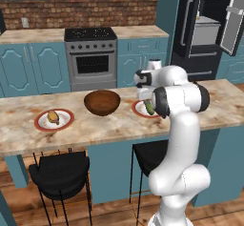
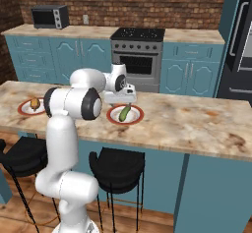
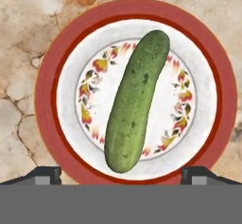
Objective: Pick the chicken drumstick and cucumber from their plates and place them in the bowl. Then put the bowl in the fridge.
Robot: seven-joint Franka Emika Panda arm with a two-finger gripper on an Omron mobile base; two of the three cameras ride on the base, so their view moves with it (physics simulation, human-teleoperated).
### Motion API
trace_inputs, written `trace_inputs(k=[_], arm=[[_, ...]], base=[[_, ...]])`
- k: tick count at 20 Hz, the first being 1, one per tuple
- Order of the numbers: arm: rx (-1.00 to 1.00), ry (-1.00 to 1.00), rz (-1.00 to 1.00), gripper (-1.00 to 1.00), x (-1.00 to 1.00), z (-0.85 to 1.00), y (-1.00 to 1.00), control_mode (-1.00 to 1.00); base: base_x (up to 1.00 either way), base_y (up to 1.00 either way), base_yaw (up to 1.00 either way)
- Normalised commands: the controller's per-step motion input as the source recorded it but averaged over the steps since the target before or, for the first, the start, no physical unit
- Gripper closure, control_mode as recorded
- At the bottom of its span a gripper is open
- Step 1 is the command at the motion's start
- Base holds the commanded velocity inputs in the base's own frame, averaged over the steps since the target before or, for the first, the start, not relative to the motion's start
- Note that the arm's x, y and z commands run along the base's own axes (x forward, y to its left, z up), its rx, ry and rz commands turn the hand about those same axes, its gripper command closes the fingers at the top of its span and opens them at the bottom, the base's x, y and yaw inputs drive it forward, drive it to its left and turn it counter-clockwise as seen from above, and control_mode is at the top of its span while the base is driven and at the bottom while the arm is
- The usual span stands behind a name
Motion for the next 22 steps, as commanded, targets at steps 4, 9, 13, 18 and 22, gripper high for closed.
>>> trace_inputs(k=[4,9,13,18,22], arm=[[0.00,0.00,0.00,-1.00,0.23,-0.26,0.00,-1.00],[0.00,0.01,0.00,-1.00,0.00,-0.25,-0.06,-1.00],[0.00,0.07,0.00,-1.00,0.01,-0.30,-0.08,-1.00],[0.00,0.13,0.00,-1.00,0.00,-0.30,-0.02,-1.00],[0.00,0.12,0.00,-1.00,0.01,-0.23,0.01,-1.00]], base=[[0.00,0.00,0.00],[0.00,0.00,0.00],[0.00,0.00,0.00],[0.00,0.00,0.00],[0.00,0.00,0.00]])
